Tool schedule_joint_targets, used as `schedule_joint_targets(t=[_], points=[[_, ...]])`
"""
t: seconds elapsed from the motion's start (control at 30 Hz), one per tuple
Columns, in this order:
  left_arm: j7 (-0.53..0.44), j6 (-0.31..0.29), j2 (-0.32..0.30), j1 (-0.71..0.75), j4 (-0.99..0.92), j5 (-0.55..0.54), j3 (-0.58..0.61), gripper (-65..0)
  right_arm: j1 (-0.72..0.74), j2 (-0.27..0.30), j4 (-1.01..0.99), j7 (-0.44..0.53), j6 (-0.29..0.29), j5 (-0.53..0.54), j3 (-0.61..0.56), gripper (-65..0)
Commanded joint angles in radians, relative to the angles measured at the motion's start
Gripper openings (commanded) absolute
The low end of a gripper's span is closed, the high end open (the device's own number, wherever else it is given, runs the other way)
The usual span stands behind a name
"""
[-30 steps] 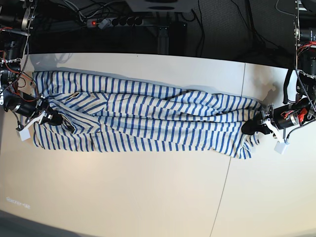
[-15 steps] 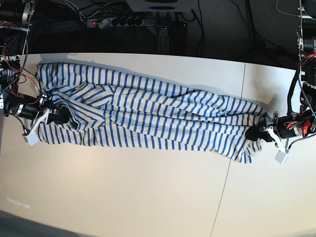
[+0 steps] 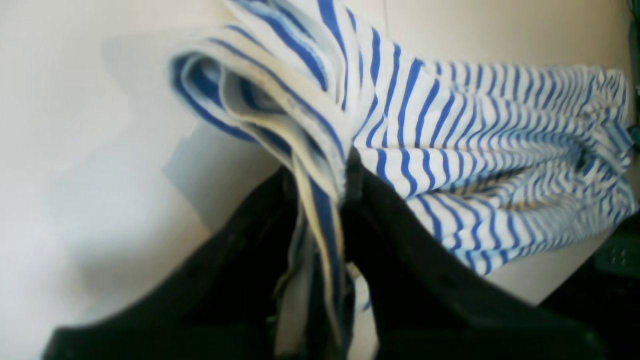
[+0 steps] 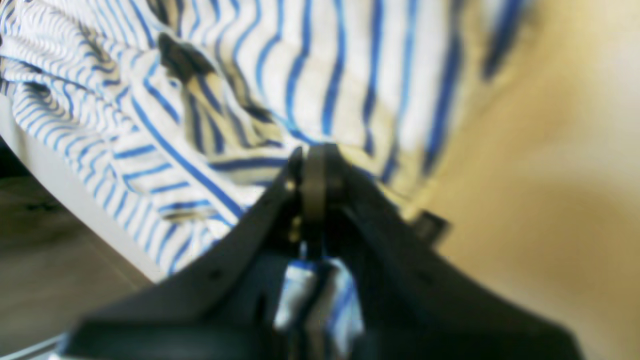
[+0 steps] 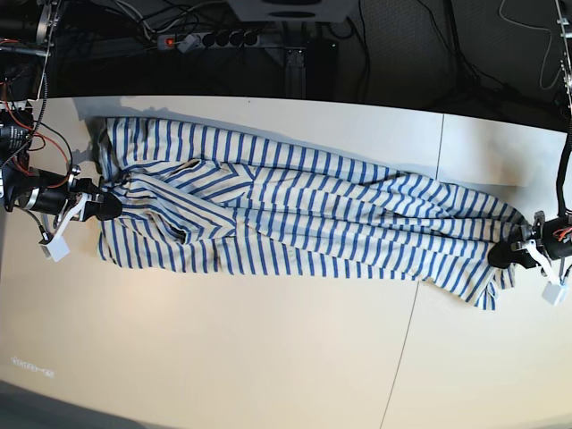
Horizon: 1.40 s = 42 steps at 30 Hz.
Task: Fold the T-shirt properly
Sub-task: 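Lift the strip end with the left gripper and fold it toward the right gripper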
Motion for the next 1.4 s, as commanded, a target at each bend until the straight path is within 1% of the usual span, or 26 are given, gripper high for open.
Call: schedule_joint_targets(t=[0.0, 0.13, 0.27, 0.33, 0.47, 0.63, 0.73, 0.8, 0.93, 1.0, 1.07, 1.17, 1.2, 1.37], points=[[-0.021, 0.002, -0.031, -0.027, 0.011, -0.018, -0.034, -65.0, 0.019, 0.023, 0.017, 0.013, 0.051, 0.016, 0.008, -65.0], [-0.002, 0.002, -0.047, -0.026, 0.024, -0.025, -0.082, -65.0, 0.018, 0.023, 0.017, 0.013, 0.051, 0.015, 0.008, -65.0], [0.080, 0.002, -0.046, -0.019, 0.093, -0.157, -0.081, -65.0, 0.019, 0.022, 0.017, 0.032, 0.051, 0.005, 0.008, -65.0], [0.100, 0.002, -0.040, -0.003, 0.158, -0.188, -0.081, -65.0, 0.019, 0.022, 0.017, 0.050, 0.051, -0.019, 0.008, -65.0], [0.105, 0.002, -0.023, 0.073, 0.353, -0.188, -0.081, -65.0, 0.019, 0.022, 0.016, 0.062, 0.051, -0.038, 0.008, -65.0], [0.098, 0.002, 0.041, 0.188, 0.644, -0.105, -0.080, -65.0, 0.019, 0.021, 0.016, 0.088, 0.051, -0.066, 0.008, -65.0], [0.071, 0.002, 0.088, 0.229, 0.788, -0.022, -0.076, -65.0, 0.018, 0.019, 0.014, 0.087, 0.051, -0.078, 0.007, -65.0], [0.038, 0.002, 0.112, 0.245, 0.842, 0.055, -0.057, -65.0, 0.018, 0.019, 0.008, 0.083, 0.051, -0.079, 0.007, -65.0], [0.009, 0.008, 0.157, 0.242, 0.856, 0.150, 0.051, -65.0, 0.018, 0.019, -0.002, 0.084, 0.051, -0.094, 0.007, -65.0], [0.001, 0.008, 0.195, 0.242, 0.856, 0.186, 0.116, -65.0, 0.018, 0.019, -0.002, 0.084, 0.051, -0.095, 0.007, -65.0], [-0.023, 0.010, 0.241, 0.242, 0.855, 0.257, 0.177, -65.0, 0.018, 0.019, -0.002, 0.087, 0.051, -0.095, 0.007, -65.0], [-0.067, 0.069, 0.320, 0.242, 0.846, 0.388, 0.232, -65.0, 0.018, 0.019, -0.002, 0.087, 0.051, -0.095, 0.007, -65.0], [-0.074, 0.074, 0.345, 0.242, 0.835, 0.416, 0.237, -65.0, 0.018, 0.019, -0.002, 0.087, 0.051, -0.094, 0.007, -65.0], [-0.066, 0.083, 0.446, 0.242, 0.772, 0.421, 0.236, -65.0, 0.018, 0.019, -0.002, 0.087, 0.051, -0.094, 0.007, -65.0]])
